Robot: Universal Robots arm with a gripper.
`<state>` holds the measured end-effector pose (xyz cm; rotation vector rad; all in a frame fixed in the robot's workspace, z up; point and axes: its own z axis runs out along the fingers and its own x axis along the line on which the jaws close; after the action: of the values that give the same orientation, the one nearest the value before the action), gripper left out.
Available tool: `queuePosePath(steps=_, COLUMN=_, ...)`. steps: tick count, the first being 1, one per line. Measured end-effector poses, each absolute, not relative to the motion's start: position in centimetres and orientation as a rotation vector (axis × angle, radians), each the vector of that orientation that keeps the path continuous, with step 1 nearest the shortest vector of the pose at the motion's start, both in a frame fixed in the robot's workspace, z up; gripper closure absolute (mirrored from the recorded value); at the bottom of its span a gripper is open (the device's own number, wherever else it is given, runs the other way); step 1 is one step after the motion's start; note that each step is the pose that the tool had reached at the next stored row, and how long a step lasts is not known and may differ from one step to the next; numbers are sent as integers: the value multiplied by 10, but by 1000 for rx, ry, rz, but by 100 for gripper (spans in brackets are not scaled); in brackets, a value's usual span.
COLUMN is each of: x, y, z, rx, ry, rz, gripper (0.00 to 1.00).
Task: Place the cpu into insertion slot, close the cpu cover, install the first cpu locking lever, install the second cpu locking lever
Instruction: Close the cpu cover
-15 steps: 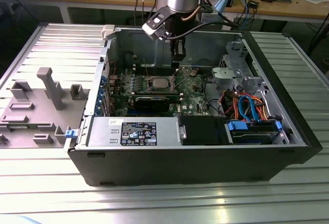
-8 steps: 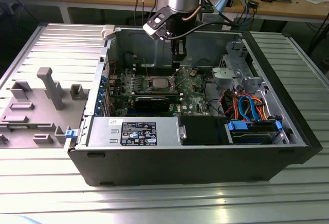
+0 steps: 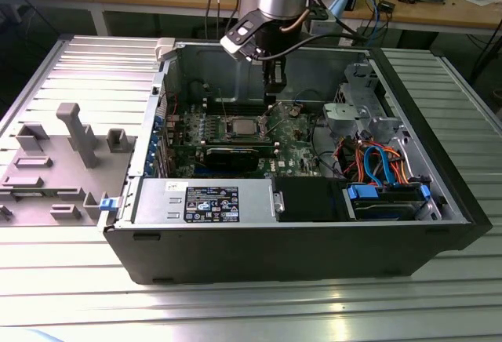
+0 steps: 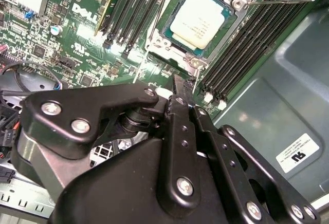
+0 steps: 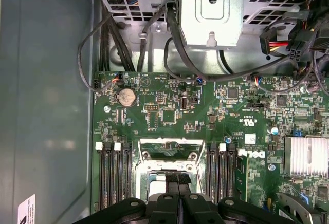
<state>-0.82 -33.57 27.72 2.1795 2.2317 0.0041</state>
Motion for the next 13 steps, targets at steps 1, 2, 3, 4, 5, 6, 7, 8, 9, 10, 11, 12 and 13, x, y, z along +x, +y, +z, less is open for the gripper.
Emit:
queuePosePath(steps=1, x=-8, y=-336, z=277, rx=2180, ry=2232, rz=4, gripper=89)
queuePosePath(steps=2, x=-8, y=-336, z=277, rx=2180, ry=2232, rz=4, gripper=89)
queuePosePath(steps=3, x=-7, y=-336, z=277, rx=2180, ry=2232, rz=4, gripper=89)
queuePosePath(steps=4, x=-7, y=-336, z=277, rx=2180, ry=2232, rz=4, gripper=89)
queuePosePath(steps=5, x=-6, y=-336, z=277, rx=2179, ry=2232, rz=4, gripper=89)
queuePosePath(steps=6, x=-6, y=-336, z=277, rx=2180, ry=2232, rz=4, gripper=89)
queuePosePath(steps=7, x=-6, y=-336, z=277, rx=2180, ry=2232, rz=4, gripper=89)
queuePosePath(steps=8, x=-6, y=-336, z=277, rx=2180, ry=2232, rz=4, gripper=89)
queuePosePath(steps=9, x=-6, y=-336, z=277, rx=2180, ry=2232, rz=4, gripper=89)
queuePosePath(steps=10, x=-6, y=-336, z=277, rx=2180, ry=2232, rz=4, gripper=89)
queuePosePath(steps=11, x=-5, y=-336, z=277, rx=2180, ry=2232, rz=4, gripper=89)
queuePosePath(steps=12, x=-5, y=-336, z=277, rx=2180, ry=2232, rz=4, gripper=89)
queuePosePath(steps=13, x=-5, y=-336, z=277, rx=2179, ry=2232, rz=4, gripper=89)
